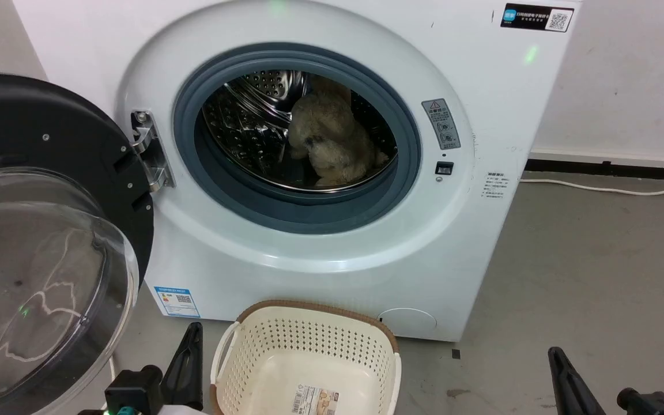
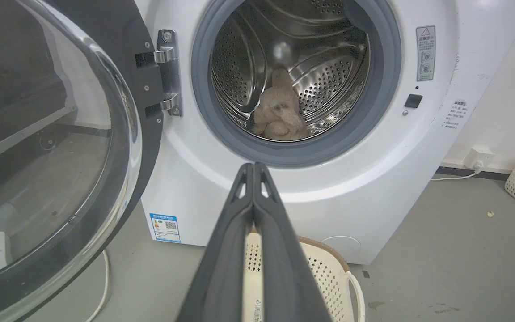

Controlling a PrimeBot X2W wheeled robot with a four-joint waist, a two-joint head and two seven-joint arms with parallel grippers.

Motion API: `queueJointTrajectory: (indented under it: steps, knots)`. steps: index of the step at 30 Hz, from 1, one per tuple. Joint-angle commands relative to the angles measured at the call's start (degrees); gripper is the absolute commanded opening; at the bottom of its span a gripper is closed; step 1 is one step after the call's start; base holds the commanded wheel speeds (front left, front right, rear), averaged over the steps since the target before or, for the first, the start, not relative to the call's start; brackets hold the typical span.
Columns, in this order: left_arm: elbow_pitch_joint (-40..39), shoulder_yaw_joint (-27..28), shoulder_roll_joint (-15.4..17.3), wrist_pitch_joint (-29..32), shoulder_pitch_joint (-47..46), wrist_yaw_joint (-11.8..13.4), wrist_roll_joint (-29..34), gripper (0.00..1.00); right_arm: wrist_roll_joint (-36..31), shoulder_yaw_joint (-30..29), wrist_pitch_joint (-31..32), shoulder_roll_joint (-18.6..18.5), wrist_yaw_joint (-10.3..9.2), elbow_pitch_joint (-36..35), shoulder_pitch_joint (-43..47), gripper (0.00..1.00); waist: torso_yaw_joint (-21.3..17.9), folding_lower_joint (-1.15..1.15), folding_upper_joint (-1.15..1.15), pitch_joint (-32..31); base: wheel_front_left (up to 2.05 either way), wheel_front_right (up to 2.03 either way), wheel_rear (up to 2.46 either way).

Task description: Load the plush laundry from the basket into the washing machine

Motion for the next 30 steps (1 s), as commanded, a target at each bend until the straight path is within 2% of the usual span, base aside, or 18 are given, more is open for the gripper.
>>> queueJointTrajectory:
  steps: [1, 30]
  knots:
    - [-0.1, 0.3, -0.1, 0.1, -0.4, -0.1, 0.7, 0.0, -0.6, 0.0, 0.1, 0.0, 0.0, -0.2, -0.7, 0.0, 0.0, -0.01, 0.0, 0.0, 0.0, 0.0, 0.0]
    - [-0.4, 1.7, -0.9, 2.1, -1.8, -0.4, 3.6, 0.0, -3.8, 0.2, 2.7, 0.0, 0.01, -1.0, -3.1, 0.0, -0.5, -0.01, 0.0, 0.8, 0.0, 0.0, 0.0]
